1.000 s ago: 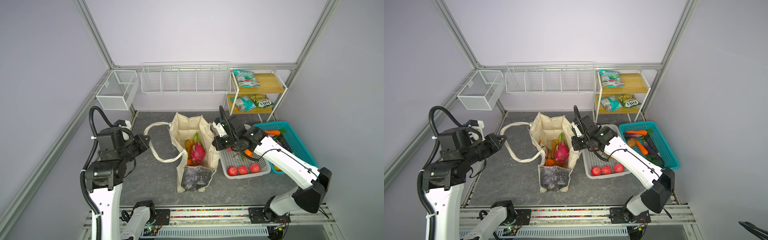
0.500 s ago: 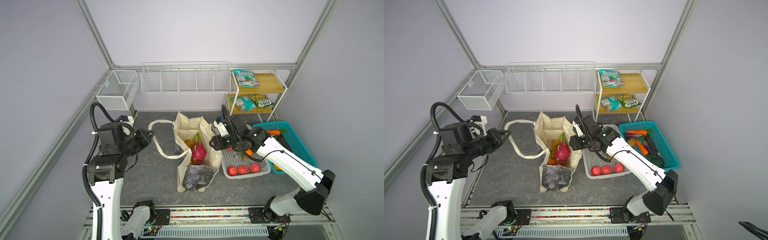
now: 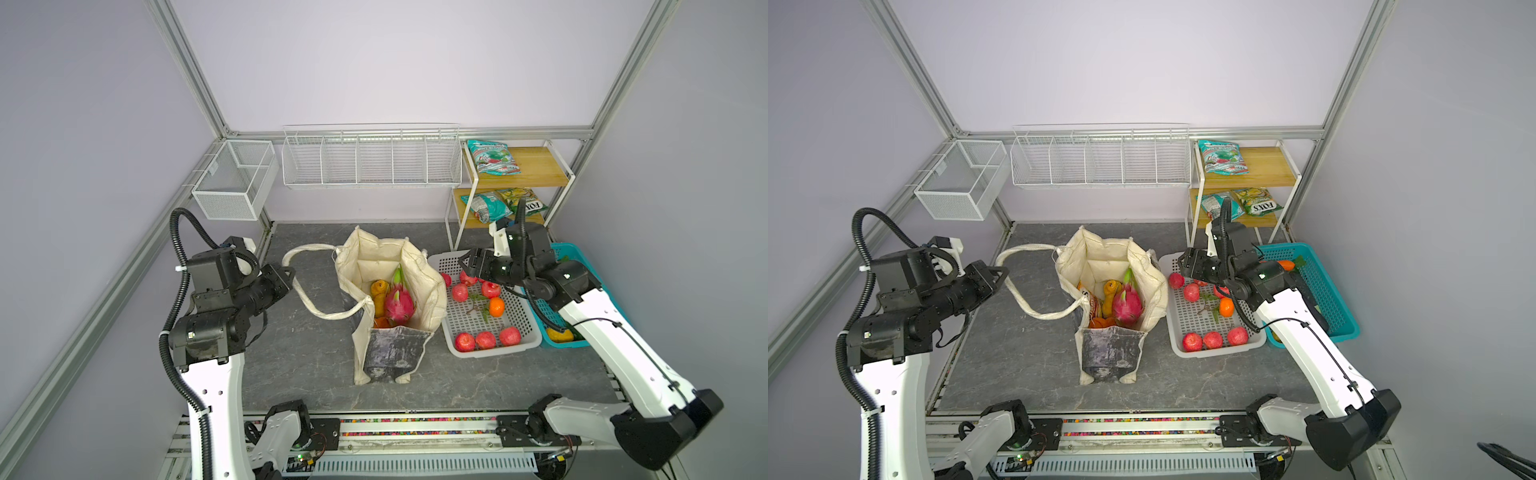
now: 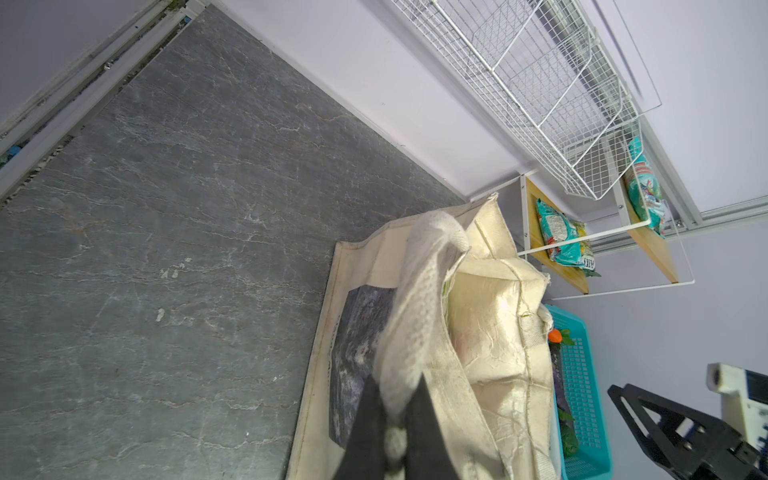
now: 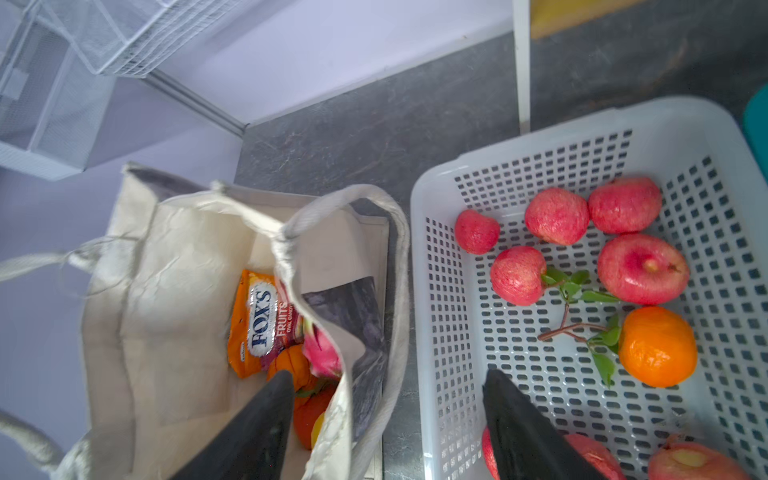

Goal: Place the food into the grocery bag and tie it
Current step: 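Release the tote rim and move the right gripper over the white basket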

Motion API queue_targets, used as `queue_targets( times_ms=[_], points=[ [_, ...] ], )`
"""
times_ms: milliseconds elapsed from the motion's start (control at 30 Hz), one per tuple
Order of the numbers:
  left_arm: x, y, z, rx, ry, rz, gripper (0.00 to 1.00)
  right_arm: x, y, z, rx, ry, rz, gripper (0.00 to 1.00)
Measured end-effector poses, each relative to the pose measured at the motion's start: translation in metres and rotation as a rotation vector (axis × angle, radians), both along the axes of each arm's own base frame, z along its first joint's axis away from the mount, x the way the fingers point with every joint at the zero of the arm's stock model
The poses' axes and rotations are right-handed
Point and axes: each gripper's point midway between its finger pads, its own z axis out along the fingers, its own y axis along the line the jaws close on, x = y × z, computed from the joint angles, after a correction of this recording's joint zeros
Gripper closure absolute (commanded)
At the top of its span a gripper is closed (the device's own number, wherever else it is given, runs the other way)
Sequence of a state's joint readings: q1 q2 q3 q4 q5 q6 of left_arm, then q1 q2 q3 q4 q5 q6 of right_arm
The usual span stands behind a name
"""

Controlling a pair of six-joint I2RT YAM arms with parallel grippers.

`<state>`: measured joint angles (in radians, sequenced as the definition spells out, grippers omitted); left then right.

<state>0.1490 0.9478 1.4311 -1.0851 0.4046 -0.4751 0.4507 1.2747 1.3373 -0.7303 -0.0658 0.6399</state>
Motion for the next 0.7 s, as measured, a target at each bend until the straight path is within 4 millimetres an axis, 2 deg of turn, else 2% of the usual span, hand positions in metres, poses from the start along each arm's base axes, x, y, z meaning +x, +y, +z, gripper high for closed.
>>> queue_targets(
  times_ms=[133,233,367,700],
  points=[
    [0.000,0.005,-0.003,0.023,0.008,0.014,1.00,0.001,0.008,-0.055,0.035,0.171,-0.016,0.31],
    [-0.001,0.007,-0.005,0.035,0.015,0.020,1.00,0.001,0.017,-0.078,0.065,0.252,-0.014,0.33],
    [-0.001,0.010,-0.006,0.047,0.020,0.028,1.00,0.005,0.029,-0.092,0.121,0.298,-0.007,0.36],
    [-0.002,0.012,-0.007,0.053,0.022,0.031,1.00,0.019,0.055,-0.110,0.220,0.358,0.029,0.44]
  ],
)
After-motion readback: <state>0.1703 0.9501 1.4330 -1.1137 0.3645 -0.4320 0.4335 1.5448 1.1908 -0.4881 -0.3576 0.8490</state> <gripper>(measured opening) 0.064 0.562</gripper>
